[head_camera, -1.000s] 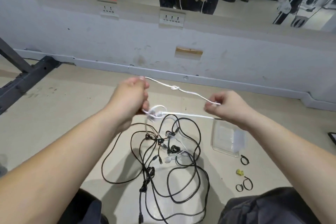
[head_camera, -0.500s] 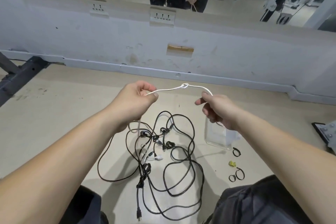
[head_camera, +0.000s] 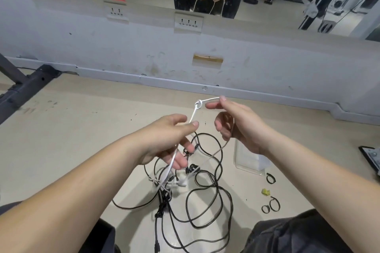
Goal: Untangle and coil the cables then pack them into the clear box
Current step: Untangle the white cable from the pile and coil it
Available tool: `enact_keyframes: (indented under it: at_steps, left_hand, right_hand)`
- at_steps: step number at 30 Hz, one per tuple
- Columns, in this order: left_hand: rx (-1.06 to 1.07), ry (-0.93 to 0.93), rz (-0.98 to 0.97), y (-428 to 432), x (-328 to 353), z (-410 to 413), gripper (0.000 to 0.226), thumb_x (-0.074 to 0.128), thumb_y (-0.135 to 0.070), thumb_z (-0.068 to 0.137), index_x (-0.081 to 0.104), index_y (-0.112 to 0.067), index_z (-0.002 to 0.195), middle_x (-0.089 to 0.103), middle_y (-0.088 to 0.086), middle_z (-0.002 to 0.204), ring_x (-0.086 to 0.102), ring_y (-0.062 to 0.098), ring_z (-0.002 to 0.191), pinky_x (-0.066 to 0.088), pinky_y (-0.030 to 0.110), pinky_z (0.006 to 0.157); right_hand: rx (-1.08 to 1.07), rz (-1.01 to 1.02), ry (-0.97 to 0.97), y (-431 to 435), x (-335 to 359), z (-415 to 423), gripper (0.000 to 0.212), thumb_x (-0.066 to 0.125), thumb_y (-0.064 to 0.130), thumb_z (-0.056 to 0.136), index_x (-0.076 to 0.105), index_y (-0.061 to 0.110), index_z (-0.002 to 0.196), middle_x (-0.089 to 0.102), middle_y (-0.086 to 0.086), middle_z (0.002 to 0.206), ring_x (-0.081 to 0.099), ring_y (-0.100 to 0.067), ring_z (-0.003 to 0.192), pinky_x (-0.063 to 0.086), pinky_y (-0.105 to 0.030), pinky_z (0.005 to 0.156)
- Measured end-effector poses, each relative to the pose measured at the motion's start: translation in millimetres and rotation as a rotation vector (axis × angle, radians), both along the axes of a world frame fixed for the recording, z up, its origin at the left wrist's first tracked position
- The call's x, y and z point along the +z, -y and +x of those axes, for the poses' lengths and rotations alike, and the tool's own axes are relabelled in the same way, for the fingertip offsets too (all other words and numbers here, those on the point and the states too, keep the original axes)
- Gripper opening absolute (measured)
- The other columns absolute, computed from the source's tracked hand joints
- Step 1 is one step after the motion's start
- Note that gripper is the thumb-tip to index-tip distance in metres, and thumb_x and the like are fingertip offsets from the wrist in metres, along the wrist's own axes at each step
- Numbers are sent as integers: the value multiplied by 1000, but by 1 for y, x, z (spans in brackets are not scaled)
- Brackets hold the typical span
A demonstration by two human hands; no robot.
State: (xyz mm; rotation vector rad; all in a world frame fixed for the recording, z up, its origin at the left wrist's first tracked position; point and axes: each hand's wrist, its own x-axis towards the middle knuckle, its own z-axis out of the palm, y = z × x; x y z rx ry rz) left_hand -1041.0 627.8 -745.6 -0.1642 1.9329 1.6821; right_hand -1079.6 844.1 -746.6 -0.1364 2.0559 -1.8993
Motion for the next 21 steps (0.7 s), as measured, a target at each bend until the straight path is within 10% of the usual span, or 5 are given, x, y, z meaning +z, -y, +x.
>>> enact_keyframes:
  at_steps: [11,21]
  left_hand:
    - [241,-351,122,0,4,3,12,59,-19,105,60,-17,116,78,9,82,67,21,60,49,30,46]
    - [309,-540,137,0,8,15,11,79,-14,91,74,-23,95,75,8,83,71,18,63,47,26,40]
  right_hand:
    - [8,225,-163,3,5,9,17,55,26,106,69,18,102,55,-1,60,44,-15,52,40,-32,53]
    - [36,104,-297,10,11,14,15,67,20,100,76,8,101,61,23,58,54,6,52,37,-4,52]
